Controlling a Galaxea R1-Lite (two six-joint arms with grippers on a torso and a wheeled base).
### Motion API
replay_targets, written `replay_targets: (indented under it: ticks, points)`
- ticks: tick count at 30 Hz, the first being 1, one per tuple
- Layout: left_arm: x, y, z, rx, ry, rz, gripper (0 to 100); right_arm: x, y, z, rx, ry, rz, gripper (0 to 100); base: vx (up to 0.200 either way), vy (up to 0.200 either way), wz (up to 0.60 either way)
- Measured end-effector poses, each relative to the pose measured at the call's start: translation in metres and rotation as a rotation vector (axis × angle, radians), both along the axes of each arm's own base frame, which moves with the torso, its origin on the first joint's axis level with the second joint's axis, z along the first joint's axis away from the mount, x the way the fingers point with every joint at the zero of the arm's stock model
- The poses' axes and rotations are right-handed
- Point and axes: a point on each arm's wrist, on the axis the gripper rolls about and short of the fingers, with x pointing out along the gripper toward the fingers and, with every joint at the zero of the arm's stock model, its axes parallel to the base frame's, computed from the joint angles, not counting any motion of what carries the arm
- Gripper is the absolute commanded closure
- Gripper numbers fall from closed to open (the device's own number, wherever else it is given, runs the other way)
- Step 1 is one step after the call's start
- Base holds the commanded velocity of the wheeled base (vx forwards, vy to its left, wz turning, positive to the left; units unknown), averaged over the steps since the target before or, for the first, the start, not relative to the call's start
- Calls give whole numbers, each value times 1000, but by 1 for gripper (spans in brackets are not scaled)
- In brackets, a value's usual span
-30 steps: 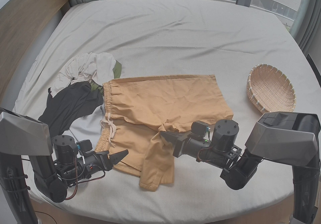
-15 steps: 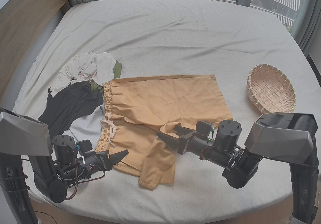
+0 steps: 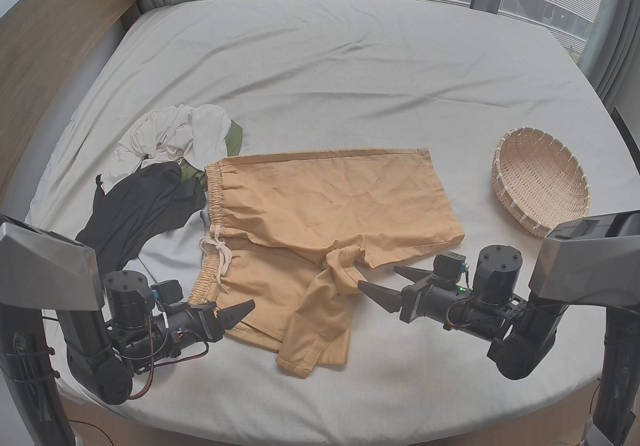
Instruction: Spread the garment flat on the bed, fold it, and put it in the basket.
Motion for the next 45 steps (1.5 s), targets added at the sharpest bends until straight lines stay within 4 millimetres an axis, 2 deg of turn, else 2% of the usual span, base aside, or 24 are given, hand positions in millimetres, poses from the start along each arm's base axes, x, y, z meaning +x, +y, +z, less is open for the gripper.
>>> replay_targets:
  ticks: [9, 18, 19, 28, 34, 40, 45]
  points:
    - [-1, 0, 0, 1, 4, 0, 0, -3, -1, -8, -31, 11, 46, 0, 0, 0, 0]
    - [-1, 0, -1, 2, 6, 0, 0, 17, 10, -24, -16, -6, 92, 0, 0, 0, 0]
    - [-1, 0, -1, 2, 6, 0, 0, 18, 11, -25, -16, -7, 95, 100, 0, 0, 0]
    - [-2, 1, -1, 2, 8, 0, 0, 23, 15, -31, -15, -8, 99, 100, 0, 0, 0]
    - [-2, 1, -1, 2, 7, 1, 0, 16, 10, -34, -29, 24, 93, 100, 0, 0, 0]
    - [-2, 0, 0, 1, 4, 1, 0, -5, -7, -31, -58, 86, 76, 100, 0, 0, 0]
    - [-1, 0, 1, 0, 1, 0, 0, -25, -35, -17, -72, 132, 27, 100, 0, 0, 0]
